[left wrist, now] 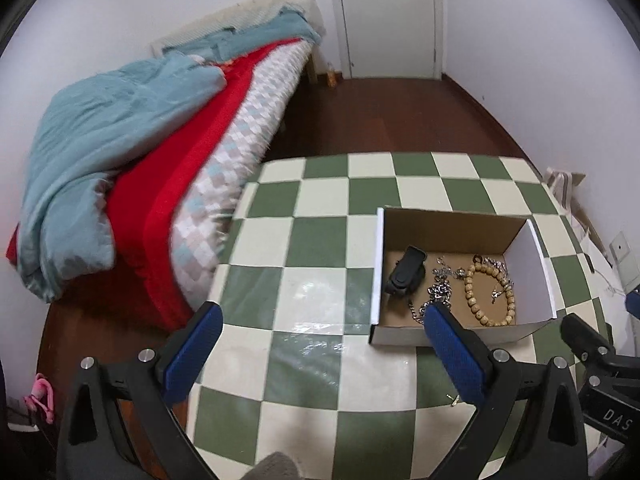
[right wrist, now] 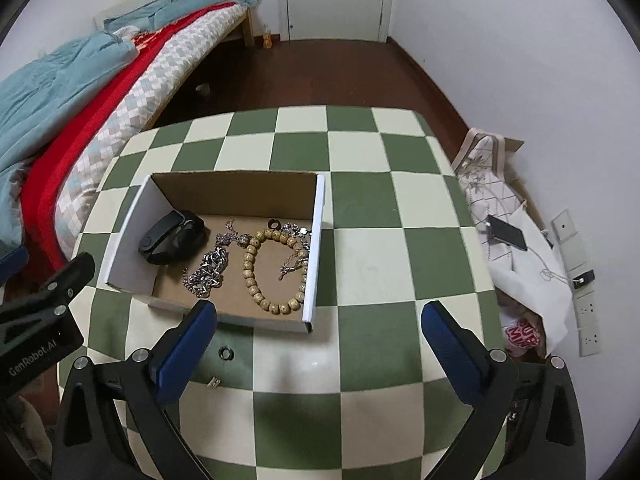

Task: Organize jewelry
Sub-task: 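Lift both open tools back from the box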

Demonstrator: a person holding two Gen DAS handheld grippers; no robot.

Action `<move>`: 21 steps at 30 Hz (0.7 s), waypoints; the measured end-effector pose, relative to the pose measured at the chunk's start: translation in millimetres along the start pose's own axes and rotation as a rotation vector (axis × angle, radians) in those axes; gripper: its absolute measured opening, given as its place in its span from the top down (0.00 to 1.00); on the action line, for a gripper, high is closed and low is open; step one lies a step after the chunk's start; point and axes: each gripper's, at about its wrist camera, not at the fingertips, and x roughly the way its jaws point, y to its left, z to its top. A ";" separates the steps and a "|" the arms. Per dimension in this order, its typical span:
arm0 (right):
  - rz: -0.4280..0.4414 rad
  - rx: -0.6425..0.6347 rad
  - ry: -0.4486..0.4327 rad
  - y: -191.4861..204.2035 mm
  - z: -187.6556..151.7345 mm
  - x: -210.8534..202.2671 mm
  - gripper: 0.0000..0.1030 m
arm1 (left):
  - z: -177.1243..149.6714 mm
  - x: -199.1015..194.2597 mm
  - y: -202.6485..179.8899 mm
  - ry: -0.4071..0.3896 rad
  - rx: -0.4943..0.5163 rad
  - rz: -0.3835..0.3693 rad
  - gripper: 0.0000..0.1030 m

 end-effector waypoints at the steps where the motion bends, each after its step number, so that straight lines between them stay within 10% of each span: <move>1: -0.004 -0.002 -0.010 0.2 -1.1 -5.0 0.00 | -1.4 -7.2 1.9 -0.014 -0.002 0.004 0.00; 16: -0.002 0.029 -0.162 -0.2 -27.6 -96.3 0.00 | -17.7 -76.3 20.4 -0.128 -0.041 -0.001 0.00; 21: 0.051 0.052 -0.156 2.1 -39.6 -100.9 0.00 | -36.3 -63.2 28.8 -0.125 -0.059 0.120 0.00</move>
